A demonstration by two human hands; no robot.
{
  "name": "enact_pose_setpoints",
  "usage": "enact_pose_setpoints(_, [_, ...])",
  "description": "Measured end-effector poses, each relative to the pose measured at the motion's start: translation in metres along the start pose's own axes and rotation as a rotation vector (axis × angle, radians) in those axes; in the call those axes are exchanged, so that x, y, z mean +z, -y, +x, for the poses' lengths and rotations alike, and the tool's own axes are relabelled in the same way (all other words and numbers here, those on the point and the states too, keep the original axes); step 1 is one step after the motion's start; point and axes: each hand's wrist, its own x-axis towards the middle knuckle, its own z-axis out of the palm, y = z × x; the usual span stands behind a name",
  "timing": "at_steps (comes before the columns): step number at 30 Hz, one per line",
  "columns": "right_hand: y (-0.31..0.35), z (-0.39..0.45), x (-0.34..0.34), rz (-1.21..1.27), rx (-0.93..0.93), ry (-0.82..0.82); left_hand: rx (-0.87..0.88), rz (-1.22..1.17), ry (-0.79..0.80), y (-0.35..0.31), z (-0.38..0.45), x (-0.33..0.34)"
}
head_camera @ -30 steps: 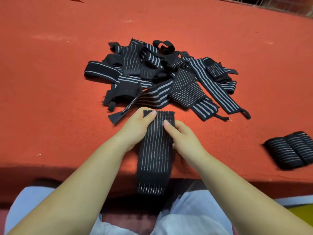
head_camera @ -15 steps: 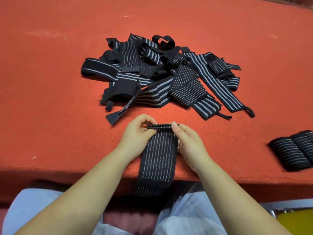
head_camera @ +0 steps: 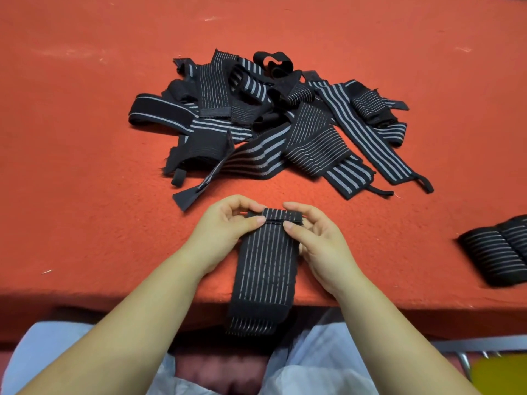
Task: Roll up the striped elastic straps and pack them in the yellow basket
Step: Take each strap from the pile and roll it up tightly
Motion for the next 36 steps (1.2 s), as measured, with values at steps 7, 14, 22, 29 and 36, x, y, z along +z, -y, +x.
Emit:
enact_pose_setpoints(7, [-0.003,0.004,0.005,-0.042,0.049,-0.060,-0.021,-0.065,-0.029,0.003,0.001,-0.005])
enact_pose_setpoints(14, [0.001,0.006,0.007,-0.104,0.072,-0.096,-0.011,-0.024,-0.047,0.002,0.000,-0.005])
enact_pose_setpoints(22, [0.003,0.003,-0.004,0.135,0.031,-0.052,-0.046,0.001,0.051,-0.003,0.000,0.000])
enact_pose_setpoints(29, [-0.001,0.004,0.006,-0.094,0.010,-0.092,0.037,0.014,-0.074,0.003,0.001,-0.003])
enact_pose_setpoints(36, [-0.004,0.003,-0.003,0.052,-0.002,-0.048,0.002,0.078,0.088,-0.001,-0.002,-0.002])
